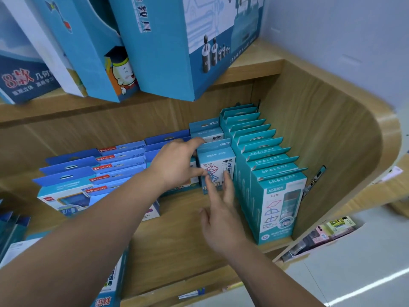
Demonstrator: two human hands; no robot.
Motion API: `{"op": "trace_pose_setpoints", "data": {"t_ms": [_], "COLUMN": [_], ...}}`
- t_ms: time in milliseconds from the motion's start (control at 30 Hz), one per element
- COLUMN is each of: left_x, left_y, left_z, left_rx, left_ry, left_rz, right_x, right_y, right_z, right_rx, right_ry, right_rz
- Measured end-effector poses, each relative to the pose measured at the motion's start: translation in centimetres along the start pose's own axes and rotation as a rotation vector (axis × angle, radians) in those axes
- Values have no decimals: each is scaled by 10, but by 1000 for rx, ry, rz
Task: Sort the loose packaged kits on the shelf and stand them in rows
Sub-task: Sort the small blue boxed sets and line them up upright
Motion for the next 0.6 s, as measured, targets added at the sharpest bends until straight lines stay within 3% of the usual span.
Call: {"op": "trace_pose_setpoints", "data": {"t_ms": [300,600], "left_x": [-14,-27], "left_y": [-7,-40], "left_z": [8,27], "left_rx": [-11,-36], "left_ry": [305,208], "left_rz": [49,-264], "right_x": [12,10], "right_y": [8,-1], "right_z": [-21,-40], "right_rx": [40,-47], "right_ry": [-31,53], "right_rz": [24,63]}}
Point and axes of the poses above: each hand's wrist, its own z-axis away from the middle knuckle, its own x-axis out of the palm, y = z × x, the point moved 7 cm from there along -z, towards the middle knuckle, and after that the axes turned 12 degrees about y, right-handed, at the moved point
